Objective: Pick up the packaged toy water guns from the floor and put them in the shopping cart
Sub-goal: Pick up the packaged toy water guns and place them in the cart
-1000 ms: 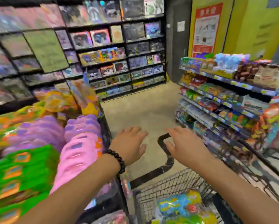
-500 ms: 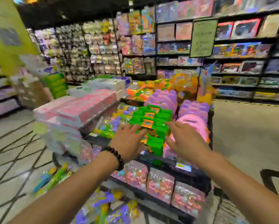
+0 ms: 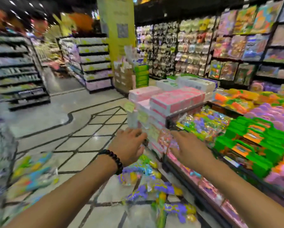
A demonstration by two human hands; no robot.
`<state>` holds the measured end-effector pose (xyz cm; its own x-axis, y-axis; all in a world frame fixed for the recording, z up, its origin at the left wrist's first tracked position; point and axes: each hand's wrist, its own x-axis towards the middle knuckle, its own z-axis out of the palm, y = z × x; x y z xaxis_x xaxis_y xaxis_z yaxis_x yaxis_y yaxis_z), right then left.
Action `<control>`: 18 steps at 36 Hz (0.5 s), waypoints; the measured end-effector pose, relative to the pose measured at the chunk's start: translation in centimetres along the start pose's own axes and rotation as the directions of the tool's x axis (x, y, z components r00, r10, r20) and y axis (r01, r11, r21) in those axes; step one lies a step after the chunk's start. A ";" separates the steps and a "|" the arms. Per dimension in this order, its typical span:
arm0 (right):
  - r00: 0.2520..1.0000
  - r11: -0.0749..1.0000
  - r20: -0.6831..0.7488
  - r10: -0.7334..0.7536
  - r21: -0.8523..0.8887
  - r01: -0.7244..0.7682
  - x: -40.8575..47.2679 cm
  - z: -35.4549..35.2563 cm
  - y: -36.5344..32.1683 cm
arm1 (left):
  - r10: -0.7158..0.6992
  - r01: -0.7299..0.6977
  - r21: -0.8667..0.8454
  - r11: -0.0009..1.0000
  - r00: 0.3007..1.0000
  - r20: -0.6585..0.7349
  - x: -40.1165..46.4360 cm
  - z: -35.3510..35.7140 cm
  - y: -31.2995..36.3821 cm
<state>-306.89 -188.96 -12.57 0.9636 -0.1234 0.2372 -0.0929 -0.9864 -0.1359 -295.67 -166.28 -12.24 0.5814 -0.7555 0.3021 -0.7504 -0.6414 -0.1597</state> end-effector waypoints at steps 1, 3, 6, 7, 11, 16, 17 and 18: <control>0.999 0.999 -0.005 -0.039 0.007 0.039 1.0 0.5 -1.6 | -0.031 0.031 0.010 0.999 1.000 0.002 -1.2 -0.2 -1.8; 0.995 0.995 -0.005 -0.102 -0.002 0.102 2.8 1.4 -4.6 | -0.097 0.097 0.025 0.995 0.995 0.016 -3.5 -0.4 -5.1; 0.986 0.986 0.022 -0.167 0.026 0.166 5.5 2.8 -8.6 | -0.199 0.197 0.047 0.979 0.979 0.050 -6.3 -0.2 -9.0; 0.981 0.981 0.021 -0.195 0.030 0.194 6.5 3.4 -9.6 | -0.223 0.220 0.059 0.974 0.973 0.053 -7.0 0.0 -10.1; 0.965 0.963 0.046 -0.257 0.090 0.253 10.5 5.3 -12.3 | -0.289 0.284 0.074 0.956 0.954 0.076 -8.7 1.2 -13.6; 0.967 0.962 0.066 -0.247 0.136 0.237 15.6 7.4 -11.5 | -0.345 0.329 0.151 0.932 0.934 0.093 -7.4 2.3 -16.9; 0.967 0.962 0.071 -0.246 0.137 0.235 16.8 7.9 -10.9 | -0.355 0.337 0.162 0.927 0.930 0.095 -6.7 2.6 -17.5; 0.967 0.963 0.079 -0.244 0.136 0.232 17.8 8.1 -10.4 | -0.364 0.346 0.170 0.923 0.927 0.094 -5.8 3.0 -18.0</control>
<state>-286.69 -180.01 -14.76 0.9738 0.1299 0.1865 0.1681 -0.9638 -0.2068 -284.60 -150.74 -13.92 0.8416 -0.4789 0.2497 -0.4381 -0.8757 -0.2031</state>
